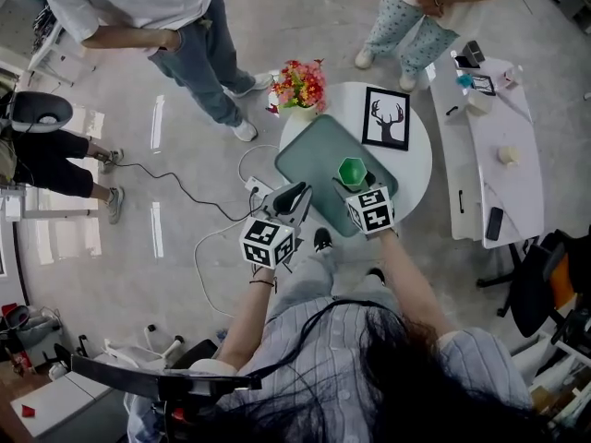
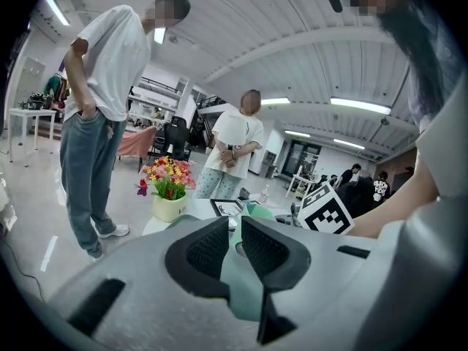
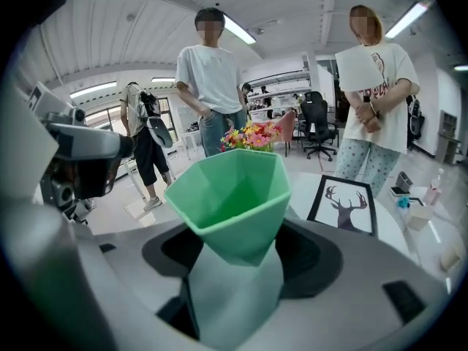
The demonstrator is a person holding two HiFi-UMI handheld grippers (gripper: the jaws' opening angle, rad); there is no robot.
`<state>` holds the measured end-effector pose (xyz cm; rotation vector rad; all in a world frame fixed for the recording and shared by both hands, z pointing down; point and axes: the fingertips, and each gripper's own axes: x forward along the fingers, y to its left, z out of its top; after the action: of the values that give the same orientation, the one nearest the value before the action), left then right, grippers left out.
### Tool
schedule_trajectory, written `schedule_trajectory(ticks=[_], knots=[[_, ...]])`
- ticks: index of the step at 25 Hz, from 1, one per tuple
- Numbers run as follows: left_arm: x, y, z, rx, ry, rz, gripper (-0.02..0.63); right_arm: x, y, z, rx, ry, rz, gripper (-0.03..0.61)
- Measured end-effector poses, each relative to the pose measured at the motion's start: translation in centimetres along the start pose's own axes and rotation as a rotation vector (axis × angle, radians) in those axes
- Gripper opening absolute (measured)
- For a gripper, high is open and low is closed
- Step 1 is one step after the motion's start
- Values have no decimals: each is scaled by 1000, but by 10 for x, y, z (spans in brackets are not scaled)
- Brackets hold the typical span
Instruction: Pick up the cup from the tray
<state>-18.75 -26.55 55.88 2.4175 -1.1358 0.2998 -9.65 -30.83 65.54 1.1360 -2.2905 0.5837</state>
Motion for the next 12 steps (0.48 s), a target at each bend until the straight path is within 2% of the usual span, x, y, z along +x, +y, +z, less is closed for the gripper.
schedule_trajectory(ticks=[12], knots=[[10, -50, -3, -38, -64, 83, 64, -82, 1, 2, -58, -24, 88, 307]])
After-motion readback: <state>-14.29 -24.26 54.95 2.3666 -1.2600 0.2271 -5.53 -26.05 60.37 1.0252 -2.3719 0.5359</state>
